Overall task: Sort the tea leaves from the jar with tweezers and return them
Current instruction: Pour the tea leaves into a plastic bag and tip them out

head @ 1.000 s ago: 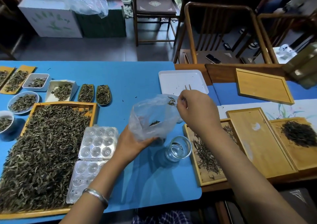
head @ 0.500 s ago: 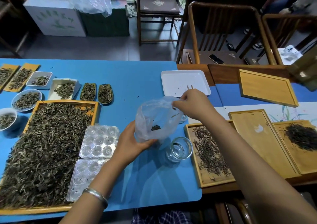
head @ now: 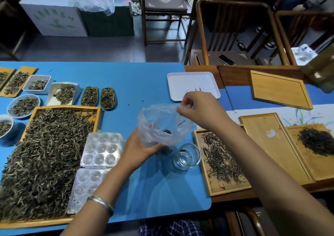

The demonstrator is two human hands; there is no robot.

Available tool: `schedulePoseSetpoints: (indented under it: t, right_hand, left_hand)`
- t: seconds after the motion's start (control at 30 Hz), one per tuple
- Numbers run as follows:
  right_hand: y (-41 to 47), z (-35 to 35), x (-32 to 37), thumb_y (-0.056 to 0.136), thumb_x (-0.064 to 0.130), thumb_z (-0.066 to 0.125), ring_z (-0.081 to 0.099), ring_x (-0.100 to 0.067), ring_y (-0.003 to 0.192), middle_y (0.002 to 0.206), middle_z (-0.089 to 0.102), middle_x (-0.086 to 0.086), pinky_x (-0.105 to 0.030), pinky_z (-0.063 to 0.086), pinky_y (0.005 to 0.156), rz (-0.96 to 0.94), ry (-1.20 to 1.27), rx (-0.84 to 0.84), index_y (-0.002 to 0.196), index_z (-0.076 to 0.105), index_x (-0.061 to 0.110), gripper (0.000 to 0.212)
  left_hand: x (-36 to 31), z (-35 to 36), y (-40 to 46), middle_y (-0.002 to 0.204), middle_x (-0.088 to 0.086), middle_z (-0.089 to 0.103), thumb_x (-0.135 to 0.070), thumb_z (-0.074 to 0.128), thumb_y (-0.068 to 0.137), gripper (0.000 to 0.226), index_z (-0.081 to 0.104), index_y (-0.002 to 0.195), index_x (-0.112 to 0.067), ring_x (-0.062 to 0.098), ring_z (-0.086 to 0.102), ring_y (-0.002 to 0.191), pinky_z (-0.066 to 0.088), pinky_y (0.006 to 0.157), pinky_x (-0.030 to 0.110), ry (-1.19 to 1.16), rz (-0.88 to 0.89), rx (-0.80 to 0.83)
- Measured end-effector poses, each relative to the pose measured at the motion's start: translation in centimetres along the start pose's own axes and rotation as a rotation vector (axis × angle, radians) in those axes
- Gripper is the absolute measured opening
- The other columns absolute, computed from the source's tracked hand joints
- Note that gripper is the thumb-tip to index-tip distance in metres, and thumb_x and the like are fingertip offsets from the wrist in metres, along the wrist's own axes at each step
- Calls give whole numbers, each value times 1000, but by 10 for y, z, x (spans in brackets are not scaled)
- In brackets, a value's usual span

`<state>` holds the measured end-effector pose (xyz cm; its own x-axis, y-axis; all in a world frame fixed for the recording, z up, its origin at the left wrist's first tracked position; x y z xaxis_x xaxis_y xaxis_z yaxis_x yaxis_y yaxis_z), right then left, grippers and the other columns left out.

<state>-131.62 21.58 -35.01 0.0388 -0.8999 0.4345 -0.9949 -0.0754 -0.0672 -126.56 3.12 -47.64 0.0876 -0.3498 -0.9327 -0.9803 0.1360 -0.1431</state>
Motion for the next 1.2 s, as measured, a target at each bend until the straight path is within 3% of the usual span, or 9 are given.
schedulePoseSetpoints:
  t: [0.17,0.33,0.47,0.57,0.77,0.9,1.0,1.07,1.2]
  right_hand:
    - [-8,1,12,81,11,56,57,-21,78,77,62,0,-38,53,69,-74,-41,45,82,61,13,5]
    - [-9,-6,15,81,9,61,53,-16,72,67,50,9,-32,46,62,-150,-24,21,78,53,17,12]
    - [-10,-17,2,82,20,72,49,-1,56,61,55,6,-12,37,53,-112,233,-23,72,55,15,20]
    - [-11,-22,-6,82,20,73,50,-8,57,63,55,6,-23,41,58,-113,326,-32,74,57,12,20]
    - [-16,-18,-11,80,17,75,48,1,57,67,55,12,-11,36,56,-145,245,98,84,58,18,17]
    - [-17,-6,-19,81,22,73,52,-5,70,84,59,8,-23,40,63,-93,95,222,105,55,20,31]
    - [-17,0,-32,84,33,69,49,-10,64,73,55,4,-25,33,53,-10,5,258,91,53,18,23]
    - [-18,6,-42,85,40,65,42,-13,52,62,46,-1,-27,26,48,51,-31,303,73,48,13,34]
    - [-23,22,-53,87,27,67,58,-12,47,62,64,-11,-25,46,48,192,292,345,74,59,2,29]
  left_hand:
    - [4,6,1,107,-12,71,-41,89,63,59,65,114,-25,-5,64,100,48,80,13,-24,-36,25]
    - [7,10,0,88,-26,71,-58,78,52,46,68,93,-40,-9,66,83,46,67,5,-44,-58,40]
    - [9,8,2,89,-24,69,-50,81,54,55,62,102,-30,-6,64,83,48,72,10,-111,-37,-11]
    - [6,7,4,84,-23,68,-47,80,56,50,61,99,-28,-4,64,78,48,68,11,-102,-21,-3]
    - [-2,5,7,91,-9,66,-53,74,49,47,60,90,-34,15,63,88,53,78,32,-7,-19,-14]
    - [-6,8,7,79,-1,69,-58,75,50,47,62,86,-30,23,66,81,56,76,46,69,-25,4]
    - [-10,12,5,75,-18,68,-57,74,54,37,61,87,-46,2,64,72,53,73,33,66,-1,17]
    - [-13,13,3,83,-31,66,-59,74,52,40,60,89,-56,-11,62,76,49,70,15,78,18,15]
    - [-8,14,1,85,-33,68,-59,76,50,49,63,92,-39,-16,63,80,42,65,3,18,-16,-9]
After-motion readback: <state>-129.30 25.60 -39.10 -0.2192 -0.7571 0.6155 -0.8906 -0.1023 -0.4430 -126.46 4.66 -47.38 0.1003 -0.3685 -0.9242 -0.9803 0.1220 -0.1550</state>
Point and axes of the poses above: each hand's wrist, its own y-axis towards the middle knuckle, its own z-axis out of the palm, x = y × z, the point moved 9 cm from there along y, towards the middle knuckle
